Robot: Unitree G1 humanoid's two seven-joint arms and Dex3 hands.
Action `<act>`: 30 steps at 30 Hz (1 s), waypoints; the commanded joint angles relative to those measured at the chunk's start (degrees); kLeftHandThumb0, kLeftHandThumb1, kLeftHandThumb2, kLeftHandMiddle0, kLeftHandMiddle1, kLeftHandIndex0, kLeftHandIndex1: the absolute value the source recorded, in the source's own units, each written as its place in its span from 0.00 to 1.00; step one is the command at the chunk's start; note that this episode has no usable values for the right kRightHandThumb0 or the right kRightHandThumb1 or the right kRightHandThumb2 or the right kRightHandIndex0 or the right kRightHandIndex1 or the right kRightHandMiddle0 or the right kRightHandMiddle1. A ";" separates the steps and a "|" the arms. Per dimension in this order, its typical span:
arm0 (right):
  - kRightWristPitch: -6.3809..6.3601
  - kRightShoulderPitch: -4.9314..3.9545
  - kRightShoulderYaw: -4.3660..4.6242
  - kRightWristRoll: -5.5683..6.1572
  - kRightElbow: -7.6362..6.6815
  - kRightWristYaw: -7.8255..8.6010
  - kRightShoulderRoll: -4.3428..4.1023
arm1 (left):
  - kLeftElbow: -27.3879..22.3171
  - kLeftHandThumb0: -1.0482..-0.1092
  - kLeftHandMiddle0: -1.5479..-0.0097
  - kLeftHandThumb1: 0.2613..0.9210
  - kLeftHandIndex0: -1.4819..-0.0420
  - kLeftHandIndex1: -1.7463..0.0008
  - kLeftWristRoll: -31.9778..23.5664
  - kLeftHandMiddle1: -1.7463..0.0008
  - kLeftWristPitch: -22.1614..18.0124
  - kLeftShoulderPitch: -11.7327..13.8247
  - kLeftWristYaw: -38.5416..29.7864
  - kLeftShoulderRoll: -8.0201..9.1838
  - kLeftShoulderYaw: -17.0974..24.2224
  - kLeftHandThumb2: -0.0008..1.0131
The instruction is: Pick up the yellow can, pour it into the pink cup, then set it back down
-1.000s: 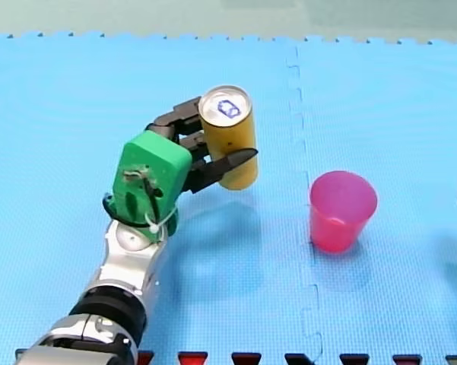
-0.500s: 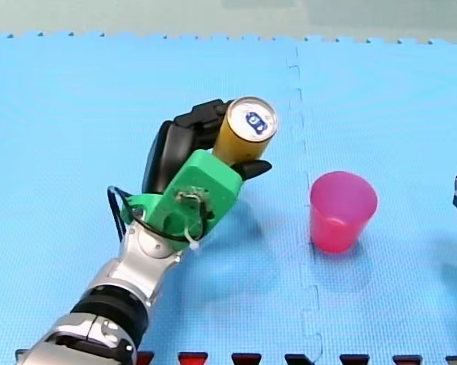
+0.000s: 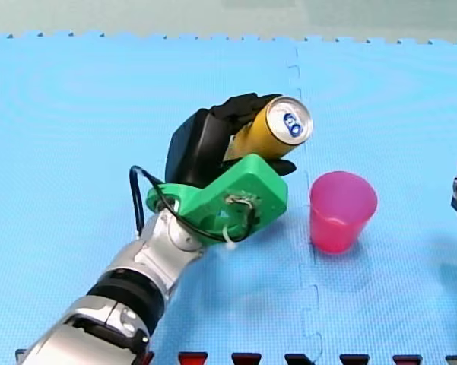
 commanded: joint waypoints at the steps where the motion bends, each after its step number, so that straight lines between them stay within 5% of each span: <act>1: -0.42 -0.31 -0.06 0.17 0.41 -0.18 -0.08 | -0.63 0.68 0.15 0.73 0.18 1.00 0.08 1.00 0.27 -1.33 0.52 -0.13 -0.47 0.00; 9: -2.08 -0.65 -0.28 0.58 1.77 -0.11 0.34 | -0.69 0.68 0.15 0.72 0.18 1.00 1.90 1.00 -1.72 -3.25 3.58 -0.33 -2.45 0.00; 17: -3.66 -1.07 -0.08 -0.37 3.18 -1.27 0.14 | -0.39 0.68 0.14 0.72 0.18 1.00 8.86 0.99 -1.81 -4.44 11.26 0.89 -7.87 0.00; 30: -3.79 -1.25 0.61 -2.01 3.34 -3.55 0.22 | 2.35 0.70 0.12 0.74 0.19 1.00 17.52 0.99 0.83 -6.74 22.84 2.09 -15.32 0.01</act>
